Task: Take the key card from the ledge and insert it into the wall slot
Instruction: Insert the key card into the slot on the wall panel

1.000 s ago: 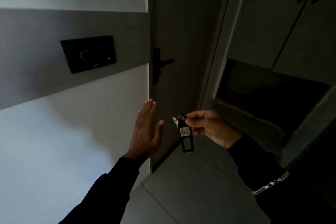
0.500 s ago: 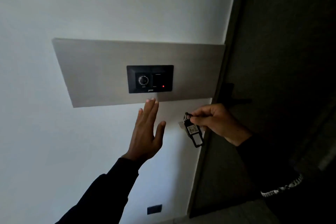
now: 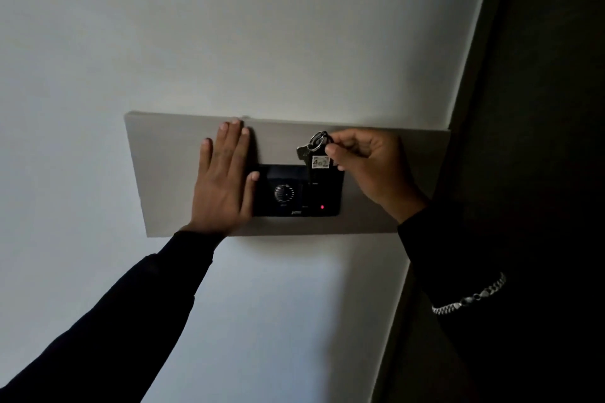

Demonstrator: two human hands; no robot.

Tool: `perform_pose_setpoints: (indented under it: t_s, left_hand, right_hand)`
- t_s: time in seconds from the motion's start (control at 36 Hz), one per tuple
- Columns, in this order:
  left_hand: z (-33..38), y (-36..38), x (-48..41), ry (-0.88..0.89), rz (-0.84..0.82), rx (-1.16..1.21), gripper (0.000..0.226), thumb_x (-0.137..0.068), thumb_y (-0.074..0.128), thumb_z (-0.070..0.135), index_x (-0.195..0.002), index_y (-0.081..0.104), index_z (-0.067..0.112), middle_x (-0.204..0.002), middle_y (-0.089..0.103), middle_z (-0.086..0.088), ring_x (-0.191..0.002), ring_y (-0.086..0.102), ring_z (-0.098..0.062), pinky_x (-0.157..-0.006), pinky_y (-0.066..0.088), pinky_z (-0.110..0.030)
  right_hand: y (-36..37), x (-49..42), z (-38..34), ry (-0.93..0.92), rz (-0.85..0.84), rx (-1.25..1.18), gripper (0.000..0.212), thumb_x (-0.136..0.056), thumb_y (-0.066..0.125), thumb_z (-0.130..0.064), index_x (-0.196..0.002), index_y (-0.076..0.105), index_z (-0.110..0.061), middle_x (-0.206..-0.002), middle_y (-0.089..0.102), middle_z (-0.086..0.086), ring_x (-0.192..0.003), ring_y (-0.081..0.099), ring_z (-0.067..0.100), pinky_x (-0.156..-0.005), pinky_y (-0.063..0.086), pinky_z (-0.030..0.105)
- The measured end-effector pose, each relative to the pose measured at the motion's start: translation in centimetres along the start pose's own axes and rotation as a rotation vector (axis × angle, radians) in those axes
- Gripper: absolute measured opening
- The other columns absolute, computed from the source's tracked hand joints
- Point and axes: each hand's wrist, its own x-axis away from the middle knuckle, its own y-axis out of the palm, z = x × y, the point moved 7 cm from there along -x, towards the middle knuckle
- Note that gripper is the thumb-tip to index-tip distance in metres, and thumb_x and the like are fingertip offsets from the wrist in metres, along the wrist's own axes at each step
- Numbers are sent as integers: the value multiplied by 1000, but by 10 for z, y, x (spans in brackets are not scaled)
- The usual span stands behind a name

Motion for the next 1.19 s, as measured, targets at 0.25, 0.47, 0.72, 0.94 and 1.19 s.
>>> perform_pose_setpoints:
  t_s: [0.25, 0.47, 0.72, 0.94, 1.19]
  left_hand:
    - [-15, 24, -3, 74, 126, -409, 66, -98, 22, 40, -157, 18, 10, -168, 13, -11, -157, 9, -27, -126, 0, -50]
    - [-21, 19, -2, 70, 154, -468, 69, -97, 24, 46, -157, 18, 12, -168, 10, -6, -156, 10, -29, -126, 2, -52]
    - [-24, 17, 0, 70, 183, -494, 70, -97, 24, 47, -157, 18, 11, -170, 3, -2, -156, 10, -29, -126, 2, -53]
    - [-24, 15, 0, 59, 181, -466, 69, -97, 26, 45, -157, 19, 11, -167, 12, -6, -156, 11, -30, -125, 5, -54]
    - [-25, 15, 0, 50, 179, -456, 68, -97, 27, 45, -157, 21, 11, -166, 18, -8, -155, 16, -30, -123, 12, -58]
  right_hand:
    - [3, -19, 12, -7, -25, -91, 12, -83, 66, 1, -94, 71, -2, -84, 71, 25, -66, 61, 18, -60, 56, 26]
    - [14, -19, 24, 5, -155, -30, 15, -84, 64, 5, -98, 69, 5, -80, 68, 18, -58, 57, 13, -53, 49, 16]
    - [7, -15, 37, -31, -51, 163, 13, -77, 75, -5, -86, 72, 4, -73, 70, 17, -57, 57, 11, -59, 47, 18]
    - [7, -26, -22, -373, -115, 496, 32, -69, 74, -14, -101, 70, -13, -88, 65, 3, -62, 48, -9, -66, 44, 14]
    - [73, -29, -44, -656, -697, 1256, 22, -73, 52, -16, -85, 68, -9, -96, 60, 11, -88, 56, 31, -77, 52, 43]
